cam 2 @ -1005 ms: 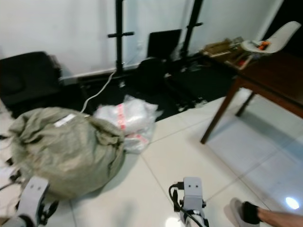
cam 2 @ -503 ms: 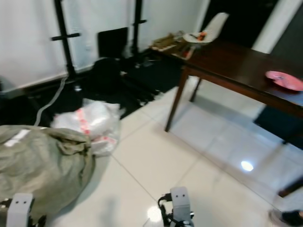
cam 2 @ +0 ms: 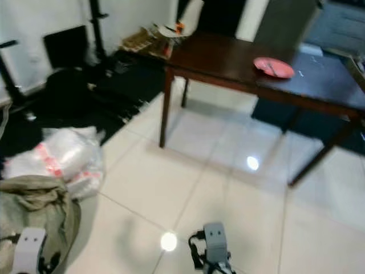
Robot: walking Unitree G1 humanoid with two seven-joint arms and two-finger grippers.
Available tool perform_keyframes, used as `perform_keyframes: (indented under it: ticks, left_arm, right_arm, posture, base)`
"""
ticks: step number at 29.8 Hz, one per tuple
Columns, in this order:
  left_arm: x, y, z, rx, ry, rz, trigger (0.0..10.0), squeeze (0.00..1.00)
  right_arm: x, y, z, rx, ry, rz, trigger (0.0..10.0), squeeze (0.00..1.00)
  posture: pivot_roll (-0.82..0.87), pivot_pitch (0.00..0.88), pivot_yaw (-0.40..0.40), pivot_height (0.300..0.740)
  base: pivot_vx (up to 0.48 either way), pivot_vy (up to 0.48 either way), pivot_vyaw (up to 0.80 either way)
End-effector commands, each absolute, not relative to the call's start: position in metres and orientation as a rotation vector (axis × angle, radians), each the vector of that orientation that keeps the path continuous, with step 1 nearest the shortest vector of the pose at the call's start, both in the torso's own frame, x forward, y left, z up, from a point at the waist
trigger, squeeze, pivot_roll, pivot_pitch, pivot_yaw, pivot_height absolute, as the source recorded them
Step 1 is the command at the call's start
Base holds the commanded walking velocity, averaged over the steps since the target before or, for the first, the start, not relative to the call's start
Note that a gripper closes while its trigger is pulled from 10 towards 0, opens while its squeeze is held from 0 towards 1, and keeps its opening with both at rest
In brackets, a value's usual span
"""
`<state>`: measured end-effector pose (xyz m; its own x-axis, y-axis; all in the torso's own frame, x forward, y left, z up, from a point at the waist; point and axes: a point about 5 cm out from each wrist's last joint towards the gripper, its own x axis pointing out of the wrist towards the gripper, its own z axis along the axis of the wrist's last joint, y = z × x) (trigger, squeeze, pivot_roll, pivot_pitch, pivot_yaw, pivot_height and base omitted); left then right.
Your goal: Setting the table
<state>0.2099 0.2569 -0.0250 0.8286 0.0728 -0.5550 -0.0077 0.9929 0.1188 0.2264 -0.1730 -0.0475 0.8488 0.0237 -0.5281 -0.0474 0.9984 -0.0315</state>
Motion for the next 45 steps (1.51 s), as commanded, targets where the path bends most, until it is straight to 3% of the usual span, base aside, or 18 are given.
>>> perform_keyframes:
  ticks: [1, 23, 28, 32, 38, 45]
  left_arm:
    - [0.207, 0.253, -0.028, 0.123, 0.601, 0.027, 10.0, 0.0]
    - [0.232, 0.236, 0.0, 0.095, 0.423, -0.086, 10.0, 0.0]
    - [0.242, 0.228, 0.015, 0.117, 0.356, -0.122, 10.0, 0.0]
    - [0.254, 0.226, 0.032, 0.235, 0.257, -0.084, 10.0, 0.0]
    - [0.27, 0.217, 0.056, 0.255, 0.142, -0.069, 10.0, 0.0]
    - [0.274, 0.209, 0.065, 0.253, 0.103, -0.081, 10.0, 0.0]
  right_arm:
    - [0.223, -0.179, -0.049, -0.039, 0.562, 0.016, 10.0, 0.0]
    - [0.231, -0.177, -0.042, -0.016, 0.505, 0.004, 10.0, 0.0]
    - [0.244, -0.174, -0.028, 0.008, 0.414, 0.003, 10.0, 0.0]
    - [0.264, -0.168, -0.004, 0.022, 0.271, 0.022, 10.0, 0.0]
    - [0.294, -0.158, 0.037, 0.033, 0.091, 0.036, 10.0, 0.0]
    - [0.3, -0.156, 0.046, 0.019, 0.067, 0.047, 10.0, 0.0]
  posture:
    - [0.06, 0.037, 0.041, 0.74]
    - [0.05, 0.039, 0.047, 0.74]
    - [0.05, 0.041, 0.052, 0.74]
    - [0.05, 0.042, 0.056, 0.74]
    - [0.04, 0.036, 0.055, 0.74]
    - [0.04, 0.033, 0.045, 0.74]
  base:
    - [0.0, 0.0, -0.76]
    - [0.0, 0.0, -0.76]
    - [0.0, 0.0, -0.7]
    - [0.115, 0.0, 0.0]
    - [0.471, 0.0, 0.0]
    - [0.472, 0.0, 0.0]
